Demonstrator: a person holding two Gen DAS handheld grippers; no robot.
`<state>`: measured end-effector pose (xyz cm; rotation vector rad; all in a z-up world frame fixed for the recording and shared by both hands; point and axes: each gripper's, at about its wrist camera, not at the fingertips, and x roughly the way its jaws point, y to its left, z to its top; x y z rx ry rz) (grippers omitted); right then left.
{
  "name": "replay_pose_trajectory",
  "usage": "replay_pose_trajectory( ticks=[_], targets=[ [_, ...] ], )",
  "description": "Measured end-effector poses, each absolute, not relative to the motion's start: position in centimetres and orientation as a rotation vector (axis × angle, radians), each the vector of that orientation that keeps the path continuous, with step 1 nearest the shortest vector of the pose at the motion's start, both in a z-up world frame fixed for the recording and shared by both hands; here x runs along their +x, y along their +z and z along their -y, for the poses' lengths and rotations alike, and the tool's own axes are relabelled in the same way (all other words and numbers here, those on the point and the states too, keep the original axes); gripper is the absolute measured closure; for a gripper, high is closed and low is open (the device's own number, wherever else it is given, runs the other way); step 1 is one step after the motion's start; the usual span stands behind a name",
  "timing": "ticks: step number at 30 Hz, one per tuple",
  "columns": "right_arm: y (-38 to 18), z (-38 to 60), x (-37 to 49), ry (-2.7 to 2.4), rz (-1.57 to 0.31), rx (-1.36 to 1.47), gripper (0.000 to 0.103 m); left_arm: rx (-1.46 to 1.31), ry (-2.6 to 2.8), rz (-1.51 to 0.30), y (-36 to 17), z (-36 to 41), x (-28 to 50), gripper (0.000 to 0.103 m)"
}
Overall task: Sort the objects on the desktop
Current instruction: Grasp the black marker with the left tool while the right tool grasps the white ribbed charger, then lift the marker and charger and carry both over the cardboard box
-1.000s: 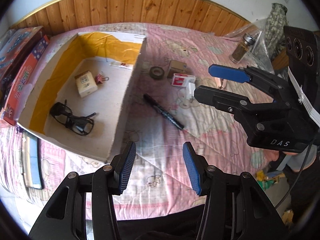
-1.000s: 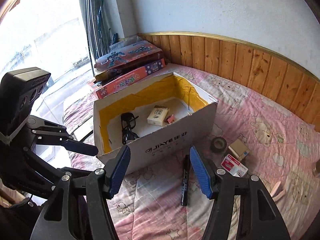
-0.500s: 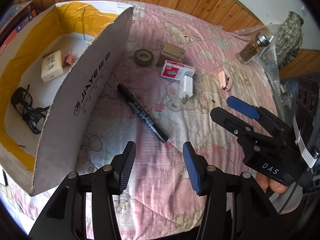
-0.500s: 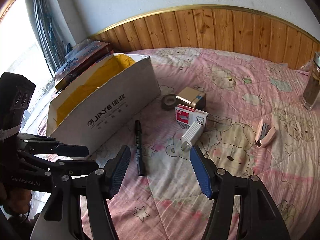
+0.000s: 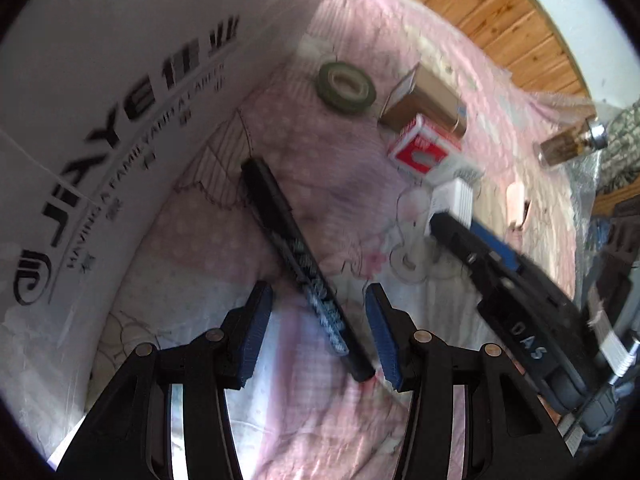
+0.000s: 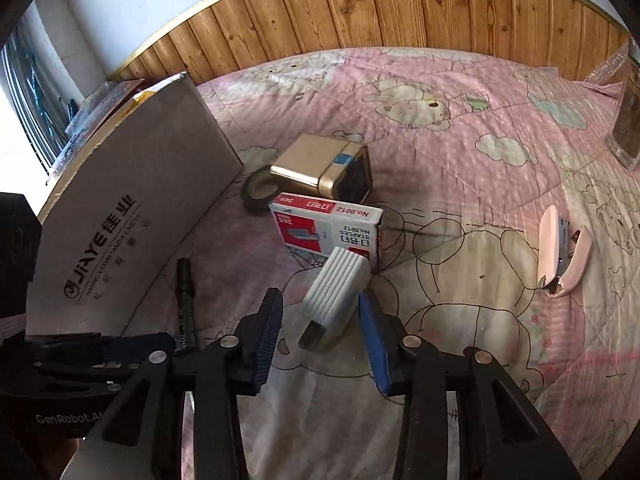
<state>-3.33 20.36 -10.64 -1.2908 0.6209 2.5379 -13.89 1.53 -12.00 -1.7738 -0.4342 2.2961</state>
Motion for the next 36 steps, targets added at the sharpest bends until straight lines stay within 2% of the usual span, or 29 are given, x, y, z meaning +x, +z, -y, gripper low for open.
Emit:
replay_pose_trajectory(
  ticks=[3,4,5,10,19,36],
  targets=[
    [-11.9,-21.1,-3.3,2.538,-0.652,-1.295,0.072,-1.747,2.309,0.407,-11.9,-1.7,-13.8,0.058],
    [-12.0,-21.2,-3.2,2.552,-0.652,-1.289,0.073,-1.739,2.324,0.388,-11.9,-1.7,-13.7,0.075],
    [-12.0,-21.4,-3.0,2.562,-0.665,-1.282,0.073,-1.739,2.337,0.354,-12.0,-1.7,-13.7,0.08],
    [-12.3,-22.3,-2.5,2.6,-0.74,-1.248,0.075,-1.727,2.325,0.308,-11.8,-1.6,-13.7,0.089],
    [-10.4,-22.1,-0.4,2.612,-0.859,-1.174,0.077,-1.676,2.333,0.303,-10.0,-0.7,-11.6,0.09],
    [-6.9,-14.9,5.9,2.671,-0.792,-1.127,0.077,-1.463,2.443,0.222,-4.0,-0.2,-5.2,0.09]
  ],
)
